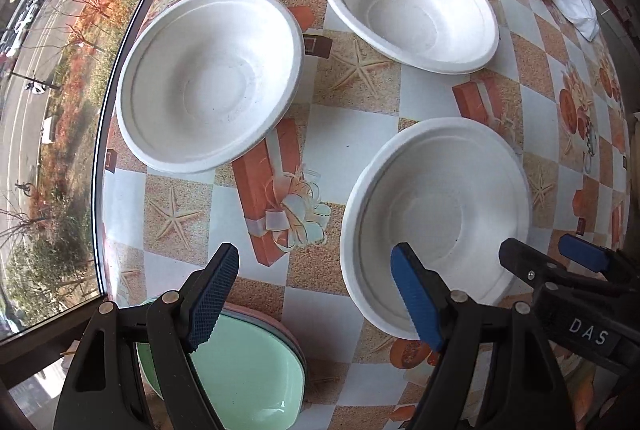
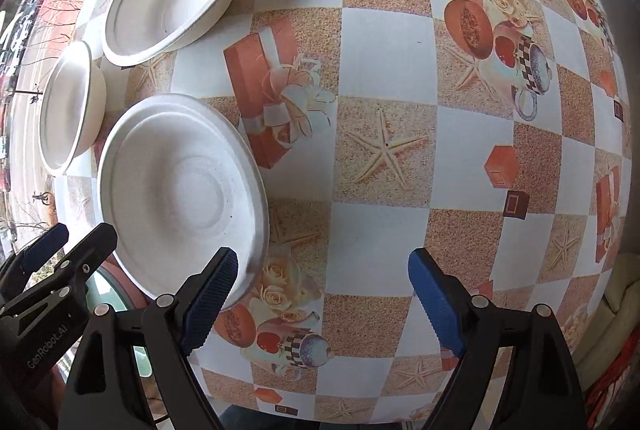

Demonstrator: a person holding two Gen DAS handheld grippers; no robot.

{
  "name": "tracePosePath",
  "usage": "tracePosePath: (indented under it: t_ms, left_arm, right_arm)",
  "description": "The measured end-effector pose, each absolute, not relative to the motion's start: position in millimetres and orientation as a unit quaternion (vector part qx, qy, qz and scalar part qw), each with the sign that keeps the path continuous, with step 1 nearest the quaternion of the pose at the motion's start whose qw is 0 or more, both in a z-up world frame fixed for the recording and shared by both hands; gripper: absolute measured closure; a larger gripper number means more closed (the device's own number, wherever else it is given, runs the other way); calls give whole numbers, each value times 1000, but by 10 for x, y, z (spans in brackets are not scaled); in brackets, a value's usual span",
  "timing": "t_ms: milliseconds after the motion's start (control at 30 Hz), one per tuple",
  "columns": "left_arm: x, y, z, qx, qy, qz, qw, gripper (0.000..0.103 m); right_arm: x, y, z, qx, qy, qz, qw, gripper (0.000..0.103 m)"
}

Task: Organize plates and bowls
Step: 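Reach the right tool to a white paper bowl and grasp its rim, then lift the white bowl with the right gripper and carry it toward another bowl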

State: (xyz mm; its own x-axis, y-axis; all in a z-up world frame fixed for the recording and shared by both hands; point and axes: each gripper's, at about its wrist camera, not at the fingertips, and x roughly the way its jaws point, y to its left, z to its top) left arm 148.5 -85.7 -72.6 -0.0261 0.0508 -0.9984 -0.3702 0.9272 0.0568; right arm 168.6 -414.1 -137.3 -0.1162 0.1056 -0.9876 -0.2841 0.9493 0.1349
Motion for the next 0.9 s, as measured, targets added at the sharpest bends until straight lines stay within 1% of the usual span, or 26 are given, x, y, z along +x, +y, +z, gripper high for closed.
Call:
tracePosePath:
  t_ms: [67, 133, 167, 233, 267, 300, 333, 367, 400, 433, 500, 567, 900]
  left_arm:
    - [1524, -872, -796, -109, 705, 153, 683, 25]
    - [1579, -887, -873, -107, 711, 148, 679, 36]
    - [1603, -889, -907, -105, 714, 148, 676, 40]
    - [1644, -892, -970, -106, 719, 146, 672, 55]
    - [1661, -893, -1003, -108, 721, 144, 669, 59]
    - [1678, -892, -1035, -112, 723, 141, 667, 67]
    - [1693, -898, -1056, -119, 723, 135, 667, 71]
    - [1704, -909, -1066, -124, 722, 129, 668, 73]
    - [1716, -929, -1063, -120, 721, 128, 671, 74]
    - [1729, -955, -1058, -115, 719, 124, 674, 75]
    - [1753, -1023, -1060, -101, 721, 118, 675, 76]
    - [1736, -1082, -1067, -95, 724, 114, 674, 76]
    - [1548, -1818, -1076, -51, 738, 42, 671, 76]
  right_arm:
    - [1829, -4081, -1430, -55, 733, 150, 662, 15]
    - [1938, -4038, -1472, -48, 734, 151, 661, 15]
    - [1979, -4016, -1497, -43, 735, 152, 659, 15]
    - [1990, -3926, -1621, -39, 737, 158, 656, 15]
    - [2019, -3888, -1639, -41, 737, 161, 655, 15]
    - [2027, -3864, -1659, -43, 735, 163, 656, 15]
    - [1985, -3806, -1705, -45, 733, 165, 659, 15]
    - [1992, -3778, -1716, -44, 731, 168, 660, 26]
    - [2000, -3742, -1729, -40, 732, 175, 657, 43]
    - [2007, -3700, -1745, -37, 735, 180, 653, 50]
    - [1982, -3589, -1792, -38, 741, 193, 642, 77]
    - [1957, -3510, -1803, -47, 739, 201, 641, 85]
    - [1787, -3731, -1849, -47, 748, 174, 638, 85]
